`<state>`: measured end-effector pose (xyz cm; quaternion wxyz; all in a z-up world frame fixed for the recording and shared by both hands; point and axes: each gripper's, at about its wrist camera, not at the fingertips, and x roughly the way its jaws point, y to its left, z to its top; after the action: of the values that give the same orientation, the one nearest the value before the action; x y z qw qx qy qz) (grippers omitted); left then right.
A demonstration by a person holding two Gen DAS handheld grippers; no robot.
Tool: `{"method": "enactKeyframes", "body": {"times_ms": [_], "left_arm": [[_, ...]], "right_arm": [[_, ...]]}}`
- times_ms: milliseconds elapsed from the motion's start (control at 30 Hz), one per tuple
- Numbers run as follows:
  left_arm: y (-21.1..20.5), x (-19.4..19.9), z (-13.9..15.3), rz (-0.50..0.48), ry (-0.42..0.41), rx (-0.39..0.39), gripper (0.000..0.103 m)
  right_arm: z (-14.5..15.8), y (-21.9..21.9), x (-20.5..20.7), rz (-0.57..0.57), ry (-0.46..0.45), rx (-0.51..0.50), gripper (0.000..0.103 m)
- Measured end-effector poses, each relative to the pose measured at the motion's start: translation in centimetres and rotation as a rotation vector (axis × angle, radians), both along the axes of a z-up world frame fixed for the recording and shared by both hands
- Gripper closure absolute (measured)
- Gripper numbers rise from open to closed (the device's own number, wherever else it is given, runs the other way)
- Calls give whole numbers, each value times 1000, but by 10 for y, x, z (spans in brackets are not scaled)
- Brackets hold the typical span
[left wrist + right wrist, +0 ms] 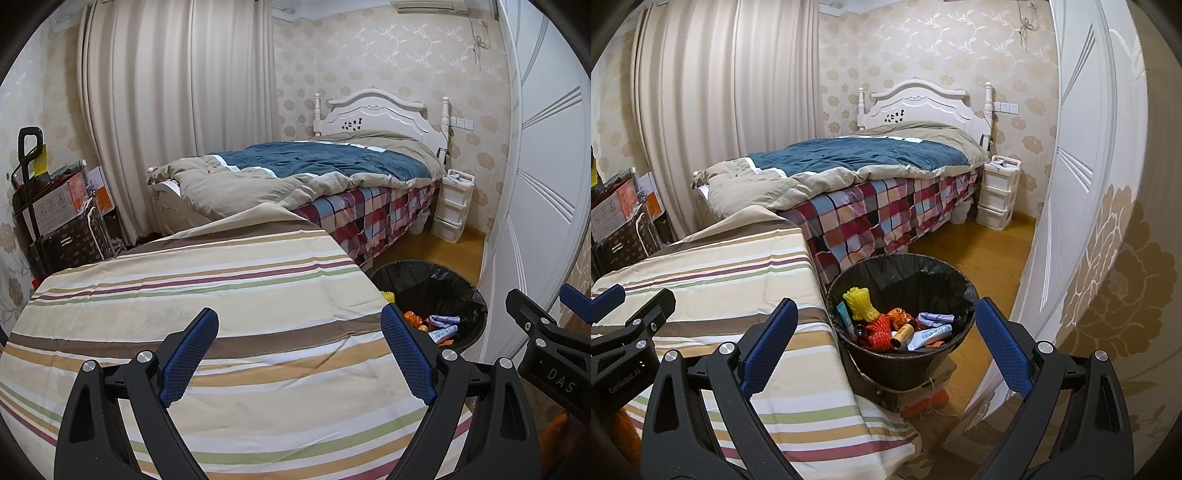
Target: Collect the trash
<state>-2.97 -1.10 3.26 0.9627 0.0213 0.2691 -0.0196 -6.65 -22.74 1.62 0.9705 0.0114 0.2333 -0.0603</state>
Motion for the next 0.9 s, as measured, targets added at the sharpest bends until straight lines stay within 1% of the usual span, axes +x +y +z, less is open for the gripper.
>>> {"method": "enactKeyframes", "body": {"times_ms": [900], "left_arm": [[2,-2,0,0,-1,-3,14]], "right_arm": [[2,5,0,3,3,-2,9]]}}
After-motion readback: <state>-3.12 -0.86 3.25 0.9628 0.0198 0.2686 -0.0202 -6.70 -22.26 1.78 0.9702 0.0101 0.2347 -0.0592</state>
